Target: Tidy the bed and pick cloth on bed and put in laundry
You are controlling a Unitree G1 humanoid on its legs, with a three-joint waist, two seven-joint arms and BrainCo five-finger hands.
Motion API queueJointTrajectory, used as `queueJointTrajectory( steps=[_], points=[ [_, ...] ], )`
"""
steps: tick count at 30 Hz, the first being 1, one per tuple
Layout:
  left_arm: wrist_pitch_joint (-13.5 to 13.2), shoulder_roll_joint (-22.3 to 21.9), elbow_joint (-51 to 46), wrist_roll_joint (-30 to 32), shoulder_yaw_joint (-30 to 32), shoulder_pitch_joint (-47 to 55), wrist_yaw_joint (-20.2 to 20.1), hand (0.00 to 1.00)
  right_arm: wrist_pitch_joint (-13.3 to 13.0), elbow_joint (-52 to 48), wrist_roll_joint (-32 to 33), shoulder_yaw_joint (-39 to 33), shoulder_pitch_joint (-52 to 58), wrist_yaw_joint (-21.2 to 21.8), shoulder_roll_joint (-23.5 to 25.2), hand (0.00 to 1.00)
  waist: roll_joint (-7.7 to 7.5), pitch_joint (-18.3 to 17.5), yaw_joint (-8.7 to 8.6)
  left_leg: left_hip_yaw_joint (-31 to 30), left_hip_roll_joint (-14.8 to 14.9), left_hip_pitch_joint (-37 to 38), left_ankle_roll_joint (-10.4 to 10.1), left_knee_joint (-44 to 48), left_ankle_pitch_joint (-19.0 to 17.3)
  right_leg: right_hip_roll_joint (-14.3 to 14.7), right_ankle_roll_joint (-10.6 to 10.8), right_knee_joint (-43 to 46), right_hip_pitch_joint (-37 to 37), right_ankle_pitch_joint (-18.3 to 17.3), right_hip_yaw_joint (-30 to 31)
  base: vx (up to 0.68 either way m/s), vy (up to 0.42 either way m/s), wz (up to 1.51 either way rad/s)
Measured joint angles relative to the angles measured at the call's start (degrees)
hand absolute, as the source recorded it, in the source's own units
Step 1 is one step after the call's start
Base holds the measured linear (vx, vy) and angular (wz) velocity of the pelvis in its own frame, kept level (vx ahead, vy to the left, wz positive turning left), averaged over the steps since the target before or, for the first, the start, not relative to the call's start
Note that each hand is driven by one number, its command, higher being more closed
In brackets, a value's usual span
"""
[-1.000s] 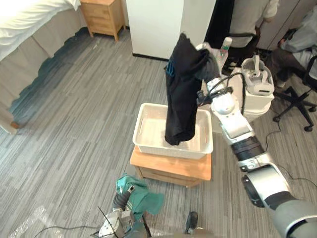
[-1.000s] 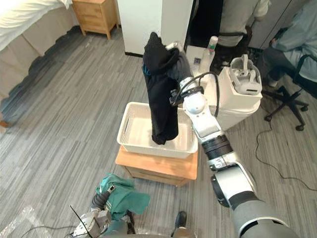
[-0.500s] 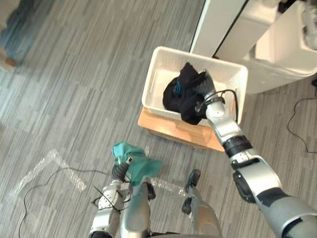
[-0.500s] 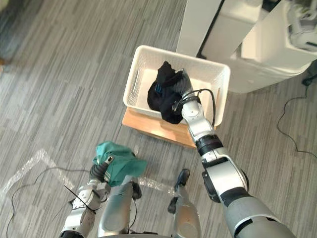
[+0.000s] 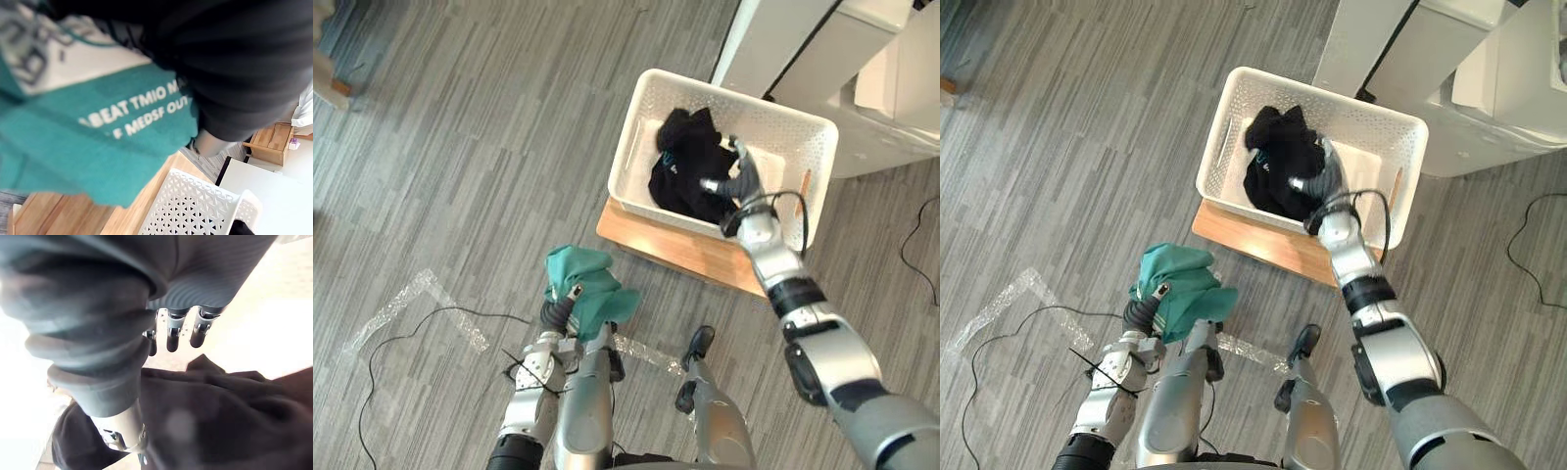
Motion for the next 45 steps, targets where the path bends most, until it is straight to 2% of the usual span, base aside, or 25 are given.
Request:
queueJointTrajectory(
  steps=[2,4,7,10,13,14,16,20,21,24,27,29,31,33,37,40,42,45],
  points=[
    [0.0,0.0,0.0,0.3,0.3,0.5,0.0,1.00,0.0,-3.8,-2.0,-0.3,4.7,0.0,0.4,0.00,-1.43,-0.6,-1.20,0.2,0.1,0.2,0.0,0.0,0.0,-0.1,0.0,0.0,0.0,0.0,0.4,-0.01,-0.013,-0.10],
    [0.1,0.2,-0.1,0.5,0.7,1.4,0.1,1.00,0.0,-10.6,-4.2,-2.8,11.8,-0.1,1.5,0.00,-4.46,-2.0,-1.95,1.2,0.3,0.9,-0.3,0.0,-0.4,-0.1,0.0,-0.1,0.1,0.0,1.0,0.02,-0.022,-0.17],
    [0.2,-0.6,-2.6,3.7,2.1,1.9,1.4,1.00,-0.4,-19.5,-8.8,-7.7,20.9,-1.3,3.0,0.00,-7.07,-3.7,-3.03,1.3,0.5,2.0,-0.5,0.0,-0.8,-0.1,0.1,1.3,0.6,-0.6,0.9,0.04,-0.030,-0.03],
    [0.1,-1.1,-8.0,7.5,3.0,1.2,4.1,1.00,-0.5,-23.2,-12.5,-12.8,27.4,-3.3,4.9,0.00,-8.96,-5.0,-4.21,1.8,0.5,3.5,-0.7,0.0,-1.3,-0.1,0.4,3.0,1.0,-1.6,1.5,0.04,-0.028,-0.07],
    [-0.2,-1.3,-11.0,9.1,3.4,-1.5,6.8,1.00,-0.6,-23.9,-13.2,-17.2,31.6,-5.2,6.8,0.00,-9.82,-6.0,-4.75,2.7,0.4,4.5,-0.5,0.0,-1.8,-0.2,0.4,3.6,1.0,-1.9,2.7,0.02,-0.016,-0.16],
    [-0.6,-1.4,-12.2,9.7,3.6,-2.8,8.1,1.00,-0.5,-23.8,-13.1,-19.5,33.8,-6.1,8.1,0.00,-9.88,-6.8,-5.66,2.8,0.2,4.6,-0.5,0.0,-1.9,-0.3,0.5,3.6,1.1,-2.2,2.7,0.03,-0.016,-0.07],
    [-0.9,-2.4,-14.0,11.3,3.7,-5.4,11.0,1.00,-0.7,-21.4,-13.1,-22.8,37.5,-8.1,9.6,0.00,-9.83,-7.8,-6.39,2.8,0.0,5.3,-0.5,0.0,-2.1,-0.3,1.0,3.5,1.8,-2.7,2.7,0.04,-0.022,-0.01],
    [-1.4,-2.6,-17.7,12.7,3.0,-12.2,16.0,1.00,-0.1,-7.7,-12.4,-26.7,44.5,-11.2,10.4,0.00,-9.63,-11.5,-8.19,2.8,0.1,5.7,-1.0,0.0,-2.6,-0.2,0.6,3.4,2.3,-3.7,3.2,0.06,-0.030,0.01],
    [-1.8,-2.0,-17.7,13.8,1.7,-16.2,18.1,1.00,0.1,-0.7,-10.3,-27.3,46.0,-11.2,10.5,0.00,-9.46,-12.1,-8.59,2.6,0.1,6.0,-1.1,0.0,-2.6,-0.2,0.8,3.4,2.8,-3.9,3.2,0.05,-0.027,0.03],
    [-1.8,-1.8,-17.7,16.5,-2.1,-25.0,21.3,1.00,0.3,12.0,-5.8,-29.4,47.7,-11.0,11.1,0.00,-9.11,-12.7,-8.66,2.3,-0.1,6.0,-1.2,0.0,-2.8,-0.3,1.7,3.4,3.1,-4.0,2.9,0.06,-0.025,0.08],
    [-1.7,-0.8,-16.5,18.5,-4.9,-35.4,23.7,1.00,0.8,20.9,1.0,-32.8,48.1,-8.9,11.9,0.00,-9.04,-12.8,-8.76,2.0,0.5,7.5,-1.2,-0.1,-3.4,-0.1,1.7,3.8,4.7,-2.6,3.2,0.06,-0.018,0.04],
    [-1.7,-0.9,-14.1,18.8,-4.7,-41.4,25.0,1.00,1.1,23.0,3.4,-34.5,48.1,-7.2,12.0,0.00,-8.69,-13.4,-8.81,2.1,1.3,8.3,-1.2,-0.1,-3.8,0.4,1.4,4.8,4.8,-1.7,4.4,0.05,0.006,-0.11],
    [-1.7,0.0,-11.2,19.4,-3.2,-47.5,26.4,1.00,1.5,24.5,5.5,-37.2,48.1,-5.1,12.0,0.00,-7.62,-14.3,-8.78,2.7,2.6,9.2,-1.4,-0.1,-4.1,1.4,-0.2,5.0,4.7,0.6,5.3,0.05,0.019,-0.24],
    [-1.7,1.3,-10.9,20.0,-1.2,-49.8,26.9,1.00,1.8,25.5,5.6,-38.7,48.1,-3.7,12.1,0.00,-7.51,-14.7,-8.97,3.7,2.8,10.3,-1.6,0.0,-4.3,1.8,-0.5,5.1,4.7,0.8,6.8,0.04,0.011,-0.35],
    [-1.6,7.0,-9.5,20.8,3.4,-53.5,27.7,1.00,2.6,26.0,5.4,-39.1,47.9,-1.6,12.2,0.00,-7.50,-14.7,-9.93,6.5,2.8,11.6,-1.7,0.0,-4.3,1.7,-0.5,4.0,4.7,0.6,9.7,0.00,-0.019,-0.36],
    [-1.0,10.4,-7.2,20.8,5.3,-55.3,27.8,1.00,2.8,26.5,5.3,-39.6,47.8,-1.1,12.1,0.00,-7.68,-14.8,-10.82,7.5,1.9,11.8,-2.3,0.0,-3.9,0.8,-0.3,3.1,4.8,-2.7,10.3,-0.04,-0.057,-0.11],
    [-0.9,10.3,-5.1,20.8,5.8,-55.3,27.8,1.00,2.9,27.2,5.2,-39.9,47.7,-1.0,12.0,0.00,-5.83,-15.6,-11.69,7.7,2.0,11.8,-2.6,0.0,-3.6,1.2,-0.5,3.0,4.9,-3.2,10.0,-0.04,-0.031,0.00],
    [-0.8,10.2,-3.2,20.8,4.7,-56.4,27.4,1.00,2.8,27.3,5.0,-39.8,47.7,-0.9,12.2,0.00,-4.54,-16.3,-12.03,8.1,1.7,11.9,-2.9,0.0,-3.4,0.8,-0.2,2.7,4.9,-3.1,10.1,-0.02,-0.029,-0.06]
  ],
)
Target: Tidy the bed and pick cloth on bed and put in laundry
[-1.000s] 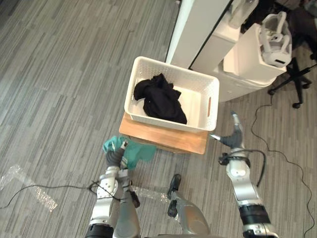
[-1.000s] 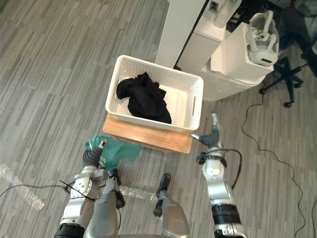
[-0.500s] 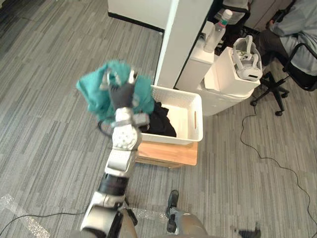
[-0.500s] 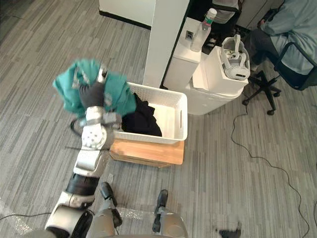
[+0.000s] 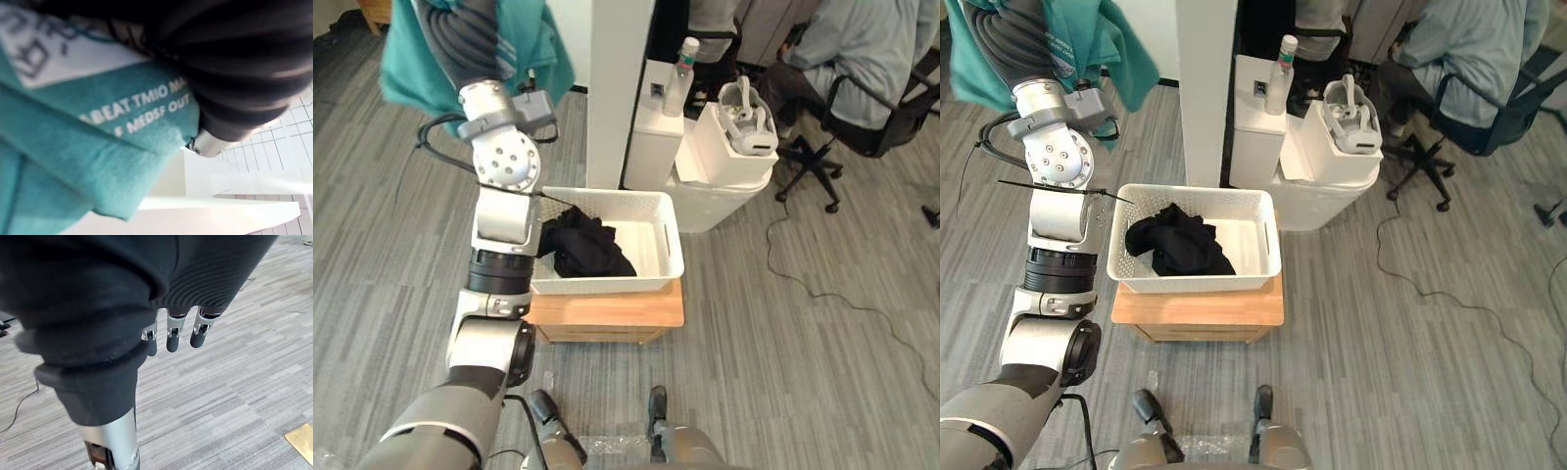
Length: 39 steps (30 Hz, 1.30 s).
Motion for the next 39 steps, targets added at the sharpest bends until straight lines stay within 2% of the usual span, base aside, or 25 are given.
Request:
queueJointTrajectory(
  steps=[4,9,13,16,24,25,29,31,39],
  points=[
    [0.0,-0.2,1.9,1.3,-0.7,-0.2,-0.5,1.00,-0.1,0.0,0.0,0.1,0.0,1.0,0.5,0.00,-0.02,0.0,-0.06,0.0,-1.1,-0.1,0.0,0.0,0.0,-1.0,0.3,0.0,0.0,0.7,0.0,0.01,0.007,0.04],
    [1.7,-3.2,6.3,4.1,-3.0,3.0,-3.0,1.00,-0.5,-0.2,-0.1,1.2,-0.1,1.0,2.2,0.00,-0.61,0.8,-0.44,0.2,-2.0,-0.3,0.6,0.0,-0.4,-2.1,0.9,0.4,-0.4,1.0,0.4,0.01,0.017,0.03],
    [2.6,-5.9,7.1,4.6,-2.7,9.0,-4.0,1.00,-0.5,-1.9,-0.1,4.0,-0.2,1.0,2.9,0.00,-1.26,4.2,-0.87,3.0,-2.2,-0.7,1.2,0.0,-0.9,-2.8,0.8,2.0,-3.3,0.7,2.6,-0.04,0.030,-0.25],
    [4.2,-6.4,10.8,4.7,-2.6,9.2,-4.5,1.00,-0.5,-4.1,-0.1,6.3,0.0,0.8,3.2,0.00,-2.09,6.6,-1.55,6.6,-1.7,-1.2,1.3,0.0,-0.9,-3.0,1.3,2.2,-5.1,0.4,3.0,-0.05,0.012,-0.23],
    [5.0,-6.7,17.8,6.8,-2.0,8.8,-5.1,1.00,-1.4,-9.7,0.0,12.1,0.5,-0.4,4.2,0.00,-2.34,9.6,-1.78,11.5,-0.7,-3.1,1.5,0.1,-1.1,-2.9,1.7,2.1,-8.5,2.3,3.1,0.01,-0.005,-0.12],
    [5.6,-6.7,18.6,6.8,-1.4,8.5,-5.1,0.00,-1.6,-10.8,0.0,12.9,0.5,-0.5,4.2,0.00,-2.41,10.1,-1.63,12.2,-0.6,-3.2,1.7,0.1,-1.2,-2.8,1.6,2.3,-9.1,2.5,3.6,0.04,0.004,-0.12],
    [6.2,-6.7,24.6,6.9,0.2,4.3,-4.9,0.00,-2.6,-12.7,0.1,15.4,0.4,-0.8,4.1,0.00,-2.14,12.2,-1.37,13.5,-0.3,-3.4,1.8,0.3,-1.6,-2.6,1.7,2.7,-10.3,3.4,4.0,0.06,0.007,-0.13],
    [6.3,-5.9,28.8,7.2,1.6,1.3,-4.9,0.00,-3.0,-13.6,0.6,17.0,-0.1,-1.0,4.0,0.00,-1.42,13.5,-1.38,14.0,0.1,-3.9,1.8,0.4,-1.6,-2.0,1.6,2.8,-11.4,4.9,4.7,0.07,0.000,-0.18],
    [6.4,-6.7,34.7,4.7,4.1,1.7,-5.7,0.00,-3.9,-13.8,2.8,19.3,-0.3,-1.9,3.1,0.00,0.09,15.0,-1.07,15.0,0.3,-3.8,1.5,0.4,-1.7,-1.8,1.7,2.9,-12.1,5.1,5.0,0.09,-0.009,-0.06]
  ],
)
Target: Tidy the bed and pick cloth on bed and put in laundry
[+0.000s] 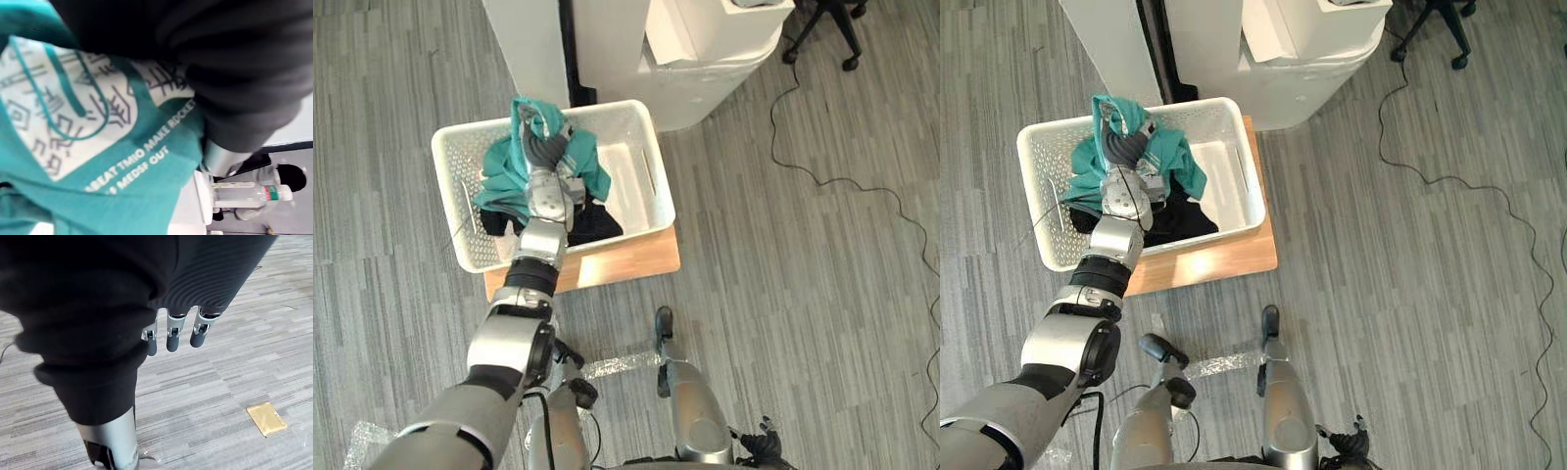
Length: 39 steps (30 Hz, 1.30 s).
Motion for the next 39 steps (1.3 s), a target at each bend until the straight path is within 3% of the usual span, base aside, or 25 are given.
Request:
queueJointTrajectory(
  steps=[4,6,11,14,16,19,24,28,31,32,35,36,39],
  points=[
    [-1.4,-2.3,-0.7,-6.8,-0.1,7.3,-2.6,0.00,0.2,0.0,0.6,0.7,0.0,-0.1,-1.0,0.00,0.95,0.5,1.39,-0.6,0.2,1.6,-0.8,-0.3,-0.9,0.1,0.0,0.0,1.9,0.0,-0.8,0.05,-0.012,0.04],
    [-2.6,-3.8,-5.6,-9.9,-0.4,16.3,-3.9,0.00,0.2,-0.3,0.6,0.9,-0.1,-0.1,-1.5,0.00,1.60,0.8,1.79,-1.1,0.8,3.2,-1.2,-0.3,-1.5,0.3,-0.1,0.1,4.2,-0.1,-3.0,0.05,-0.020,0.22],
    [-4.6,-4.3,-18.5,-10.2,0.1,31.2,-7.2,0.00,0.4,0.6,0.5,0.8,-0.4,0.1,-2.3,0.00,2.10,0.5,4.64,0.1,1.9,4.2,-1.6,-0.3,-1.4,0.6,-2.1,1.6,5.7,-2.5,-5.7,0.05,-0.039,0.24],
    [-4.8,-3.8,-23.1,-8.5,3.3,40.7,-8.4,0.00,0.8,3.8,0.4,0.2,-1.6,0.5,-2.8,0.00,2.60,-2.2,4.72,-1.0,1.6,5.3,-2.5,-0.3,-0.4,0.2,-1.7,1.6,8.0,-5.9,-6.4,0.07,-0.056,0.21],
    [-4.7,-4.5,-25.2,-6.3,4.7,45.2,-8.4,0.00,0.8,5.7,0.4,-0.8,-1.6,0.8,-3.4,0.00,4.02,-4.1,4.74,-1.9,1.7,6.4,-2.3,-0.3,0.0,0.4,-1.5,1.4,10.0,-6.8,-7.5,0.09,-0.049,0.21],
    [-4.8,-4.3,-26.1,-2.6,6.9,48.3,-8.0,0.00,0.9,7.7,0.4,-2.3,-2.2,1.6,-4.4,0.00,5.93,-7.3,4.89,-4.3,1.2,8.2,-2.4,0.0,0.5,0.6,-1.4,1.2,13.3,-8.4,-9.3,0.09,-0.032,0.26],
    [-4.8,-2.0,-26.1,0.9,7.6,48.7,-6.5,0.00,0.9,10.6,0.3,-3.1,-3.9,1.6,-4.9,0.00,6.34,-10.2,5.34,-6.3,1.1,9.3,-2.6,0.0,0.6,0.5,-1.5,1.2,15.7,-9.6,-11.1,0.01,-0.013,0.19],
    [-5.1,-1.7,-26.1,0.0,10.0,48.9,-4.2,0.00,0.9,11.9,-0.2,-3.6,-5.7,1.6,-5.4,0.00,6.53,-10.6,5.33,-7.9,0.5,9.8,-2.5,-0.3,0.7,0.0,-1.3,1.1,17.1,-10.2,-12.2,-0.04,0.015,0.17],
    [-6.8,-1.9,-26.1,-4.1,12.0,50.7,-2.4,0.00,0.9,12.2,-0.3,-4.3,-6.1,1.5,-5.3,0.00,6.50,-11.9,5.83,-8.1,0.2,9.9,-2.5,-0.3,0.7,-0.2,-1.4,0.9,17.1,-10.5,-12.5,-0.03,0.011,0.03],
    [-7.9,-2.5,-26.1,-8.4,12.6,52.6,-2.2,0.00,0.9,12.5,-0.3,-4.4,-6.2,1.5,-5.4,0.00,6.56,-12.4,6.08,-8.2,0.1,9.9,-2.5,-0.4,0.6,-0.3,-1.4,0.8,17.2,-10.5,-12.5,0.00,0.000,0.00],
    [-8.3,-4.0,-25.4,-13.2,12.9,56.2,-3.5,0.00,1.1,12.5,-0.3,-4.6,-6.2,1.5,-5.3,0.00,6.54,-13.1,6.11,-8.3,0.1,10.0,-2.5,-0.4,0.6,-0.3,-1.4,0.6,17.4,-10.5,-12.5,0.01,-0.002,0.00],
    [-8.3,-5.1,-23.2,-17.2,12.4,58.7,-6.7,0.00,1.4,12.5,-0.3,-4.7,-6.2,1.5,-5.3,0.00,6.54,-13.1,6.12,-8.4,0.1,10.7,-2.5,-0.4,0.6,-0.3,-1.3,0.2,18.3,-10.5,-12.5,0.04,-0.007,-0.02],
    [-6.8,-6.7,-16.7,-21.1,10.0,62.8,-12.1,0.00,1.7,12.4,-0.2,-4.7,-6.2,1.8,-5.3,0.00,6.65,-13.8,6.29,-8.0,0.1,12.4,-3.0,-0.4,0.3,-0.2,-1.2,-0.2,19.8,-10.6,-12.4,0.03,-0.011,-0.09]
  ],
)
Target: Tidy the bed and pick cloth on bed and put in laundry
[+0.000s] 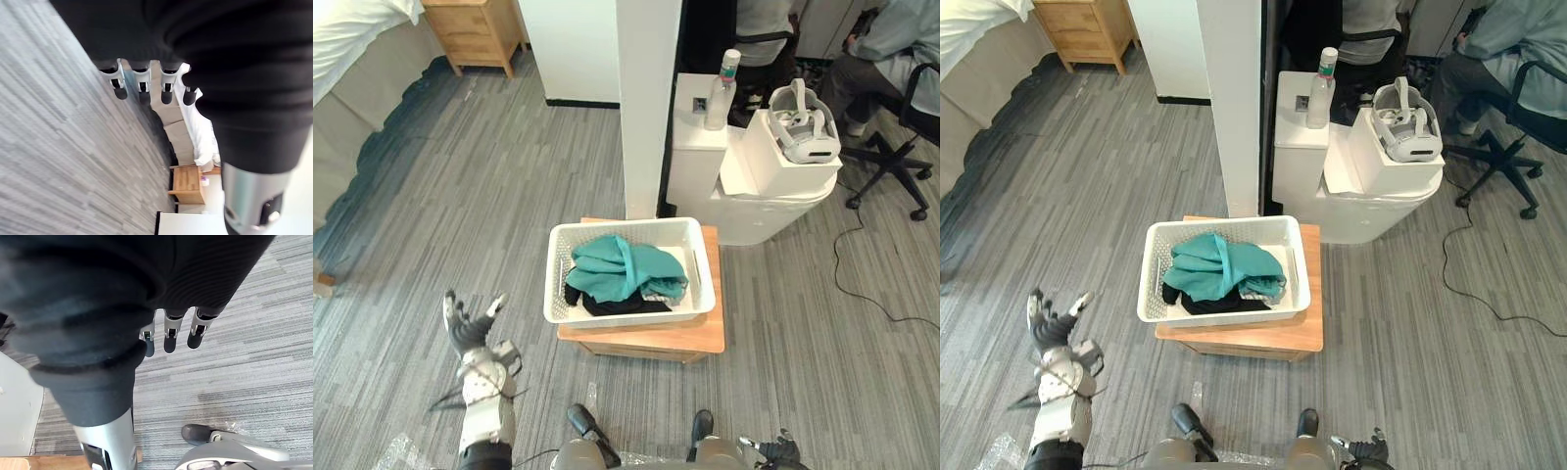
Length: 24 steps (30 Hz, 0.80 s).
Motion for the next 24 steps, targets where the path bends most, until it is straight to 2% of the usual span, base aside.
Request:
queueJointTrajectory(
  steps=[3,5,8,10,13,14,20,24],
  points=[
    [2.3,-2.0,8.5,1.5,-1.7,2.4,-4.6,0.00,0.3,-0.3,0.2,-0.2,0.1,1.2,-0.1,0.00,0.45,-1.3,0.45,0.4,0.0,0.6,-0.4,0.0,-0.3,0.0,-0.1,0.0,0.4,-0.3,0.2,0.01,-0.009,-0.06],
    [3.2,-3.0,14.4,4.1,-1.8,2.3,-6.2,0.00,0.3,-0.4,1.4,-0.6,0.1,1.8,-0.1,0.00,0.71,-1.9,1.19,0.7,0.1,1.2,-0.6,0.0,-0.4,0.1,-0.1,0.0,0.7,-0.3,0.5,0.01,-0.009,-0.08],
    [4.2,-3.5,18.4,7.8,-2.0,2.4,-7.2,0.00,-0.1,-0.4,6.6,-0.5,-0.1,2.5,0.2,0.00,0.76,-2.5,1.31,0.9,0.1,2.1,-0.8,0.0,-0.6,0.1,0.0,-0.1,1.5,-0.6,0.7,0.00,-0.008,-0.04],
    [4.1,-3.5,19.4,13.4,-1.8,2.2,-7.1,0.00,-1.0,-0.4,12.3,-0.5,-0.7,3.3,1.0,0.00,0.92,-2.7,1.38,1.0,0.1,2.3,-1.0,0.0,-0.8,0.1,0.0,-0.1,1.6,-0.6,1.0,0.00,0.000,0.00],
    [4.1,-3.4,20.5,16.6,-1.8,1.7,-7.1,0.00,-1.3,-0.4,16.2,-0.5,-1.1,3.8,1.8,0.00,1.22,-3.3,1.40,1.4,0.1,2.6,-1.1,0.0,-1.0,0.0,0.0,-0.1,1.6,-0.6,1.4,-0.01,-0.004,-0.06],
    [6.3,-4.1,26.7,20.8,6.1,0.7,-5.9,0.00,-2.3,-0.4,20.6,-2.2,-2.1,4.7,3.4,0.00,1.73,-5.9,3.00,2.3,0.2,3.8,-1.6,0.0,-1.4,0.1,-0.1,-0.2,2.3,-0.7,1.6,0.00,0.000,0.00],
    [6.4,-4.2,26.6,20.7,5.5,0.3,-5.9,0.00,-2.3,-1.2,20.6,-1.7,-1.4,4.9,3.8,0.00,1.68,-5.9,2.86,2.0,0.2,3.8,-1.6,0.0,-1.4,0.0,-0.1,0.4,2.3,-1.3,1.4,0.00,0.000,0.02],
    [6.3,-3.0,23.9,17.1,-1.7,0.1,-5.8,0.00,-2.3,-4.8,19.8,2.4,1.5,5.8,3.5,0.00,1.29,-6.0,2.74,-0.6,0.0,3.5,-1.6,0.0,-1.4,-0.5,-0.4,4.9,1.5,-4.3,1.2,0.01,-0.012,0.30]
  ],
)
